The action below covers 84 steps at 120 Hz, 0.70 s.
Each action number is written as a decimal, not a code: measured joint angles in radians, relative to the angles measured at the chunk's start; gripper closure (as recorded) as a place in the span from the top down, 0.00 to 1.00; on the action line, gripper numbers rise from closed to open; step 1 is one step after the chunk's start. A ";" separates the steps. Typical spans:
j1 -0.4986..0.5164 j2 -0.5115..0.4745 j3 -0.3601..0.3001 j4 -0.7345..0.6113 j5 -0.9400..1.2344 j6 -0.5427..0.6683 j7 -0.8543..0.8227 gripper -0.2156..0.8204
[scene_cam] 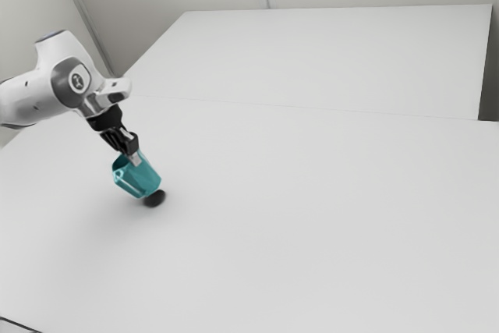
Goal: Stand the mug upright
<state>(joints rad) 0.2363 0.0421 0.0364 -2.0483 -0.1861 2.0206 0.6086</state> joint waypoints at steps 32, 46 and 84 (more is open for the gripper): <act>0.050 0.028 -0.002 0.008 0.003 -0.005 -0.092 0.03; 0.034 0.034 -0.010 0.015 0.003 -0.006 -0.125 0.03; 0.027 0.105 -0.030 0.083 0.003 -0.011 -0.191 0.03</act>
<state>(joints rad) 0.2631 0.1471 0.0067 -1.9658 -0.1829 2.0095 0.4175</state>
